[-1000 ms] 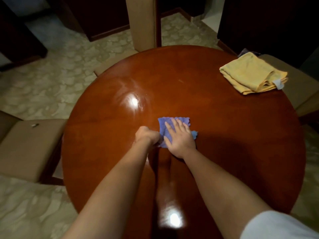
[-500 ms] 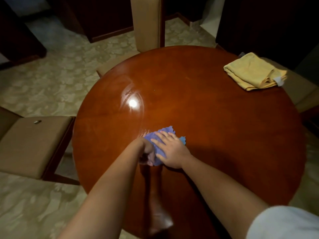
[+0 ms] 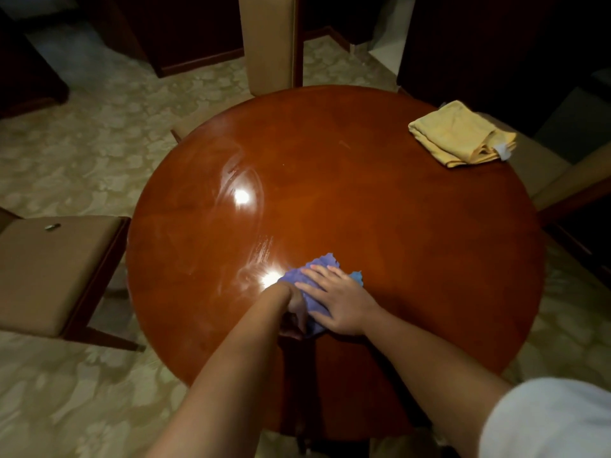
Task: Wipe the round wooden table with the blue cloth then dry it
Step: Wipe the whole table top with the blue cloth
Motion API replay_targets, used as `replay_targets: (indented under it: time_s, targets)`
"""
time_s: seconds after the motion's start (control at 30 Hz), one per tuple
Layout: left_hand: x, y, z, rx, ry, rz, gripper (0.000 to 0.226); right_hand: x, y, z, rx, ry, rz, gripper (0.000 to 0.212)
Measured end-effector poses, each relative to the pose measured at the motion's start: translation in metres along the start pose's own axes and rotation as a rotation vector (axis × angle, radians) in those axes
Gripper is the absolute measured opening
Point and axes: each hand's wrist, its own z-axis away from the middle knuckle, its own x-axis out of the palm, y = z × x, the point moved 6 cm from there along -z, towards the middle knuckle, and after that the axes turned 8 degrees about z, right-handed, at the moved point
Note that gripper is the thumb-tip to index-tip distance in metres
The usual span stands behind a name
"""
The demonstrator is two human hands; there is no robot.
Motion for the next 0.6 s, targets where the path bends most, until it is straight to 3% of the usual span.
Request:
replay_targets:
  time_s: [0.6]
  targets:
    - [0.043,0.021,0.01,0.019,0.025,0.036,0.027,-0.004,0.02,0.056,0.15,0.004,0.003,0.06]
